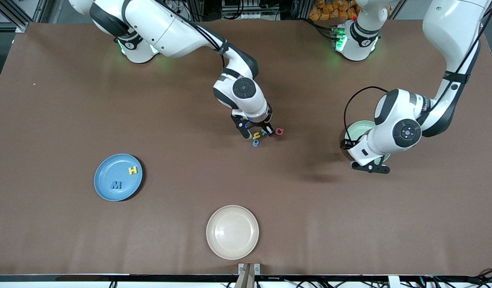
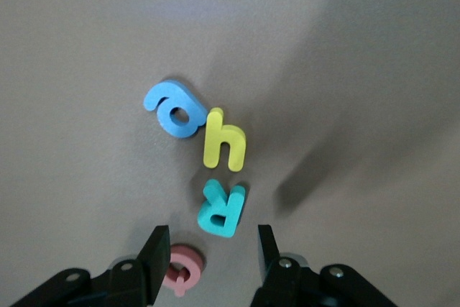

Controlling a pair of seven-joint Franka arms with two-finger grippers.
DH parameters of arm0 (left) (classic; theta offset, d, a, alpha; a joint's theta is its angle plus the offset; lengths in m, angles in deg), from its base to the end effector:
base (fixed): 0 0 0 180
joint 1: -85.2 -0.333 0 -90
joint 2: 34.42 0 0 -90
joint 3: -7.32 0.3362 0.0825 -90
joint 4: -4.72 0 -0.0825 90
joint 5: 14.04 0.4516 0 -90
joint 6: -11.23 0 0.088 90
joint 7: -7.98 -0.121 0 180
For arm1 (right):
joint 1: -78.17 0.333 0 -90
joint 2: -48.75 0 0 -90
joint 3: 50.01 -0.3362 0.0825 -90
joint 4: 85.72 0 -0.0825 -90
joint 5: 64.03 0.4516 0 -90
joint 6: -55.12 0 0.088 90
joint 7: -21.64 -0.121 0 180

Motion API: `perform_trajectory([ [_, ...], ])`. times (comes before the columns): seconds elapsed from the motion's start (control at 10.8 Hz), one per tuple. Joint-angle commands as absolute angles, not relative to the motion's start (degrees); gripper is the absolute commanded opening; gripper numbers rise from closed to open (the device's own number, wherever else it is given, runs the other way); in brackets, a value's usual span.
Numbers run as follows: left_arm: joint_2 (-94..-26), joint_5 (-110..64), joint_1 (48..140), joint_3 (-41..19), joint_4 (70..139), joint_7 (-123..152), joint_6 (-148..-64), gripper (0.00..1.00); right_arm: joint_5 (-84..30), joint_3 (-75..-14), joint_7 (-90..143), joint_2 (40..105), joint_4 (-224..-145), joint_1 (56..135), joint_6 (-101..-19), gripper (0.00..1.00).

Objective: Sort uppercase to blue plate, lowercase to green plate
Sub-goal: 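Grasp the teal R with the right gripper while the left gripper withdraws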

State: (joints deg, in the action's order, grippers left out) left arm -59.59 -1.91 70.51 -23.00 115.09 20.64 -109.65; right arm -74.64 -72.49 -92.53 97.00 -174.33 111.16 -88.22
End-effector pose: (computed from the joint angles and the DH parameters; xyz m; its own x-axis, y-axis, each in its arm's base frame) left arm 0.6352 -0.1584 0.2340 0.9695 -0.1555 -0.1894 -0.1550 -0.9878 0.0174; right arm 0.4802 0.6221 0.1505 0.5113 -0.8323 -0.2142 -0.8590 -0.5022 -0.0994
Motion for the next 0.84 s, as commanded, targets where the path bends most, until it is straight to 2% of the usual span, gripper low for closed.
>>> perform_trajectory([
  [0.0, -58.6, -3.6, 70.5, -22.6, 113.4, 21.2, -108.9, 0.78, -77.2, -72.2, -94.8, 98.7, -172.5, 112.1, -88.1, 0.56],
  [0.56, -58.3, -6.7, 70.7, -22.7, 111.7, 23.4, -108.9, 0.78, -77.3, -71.6, -94.8, 99.9, -172.4, 112.1, -88.1, 0.5],
  [0.65, -58.3, -6.6, 70.7, -23.0, 111.7, 23.4, -108.9, 0.78, -77.4, -71.6, -94.7, 100.0, -172.4, 112.1, -88.2, 0.41],
  [0.74, -58.2, -6.6, 70.6, -23.7, 111.6, 23.3, -108.9, 0.78, -77.4, -71.6, -94.7, 100.0, -172.4, 112.1, -88.1, 0.18],
])
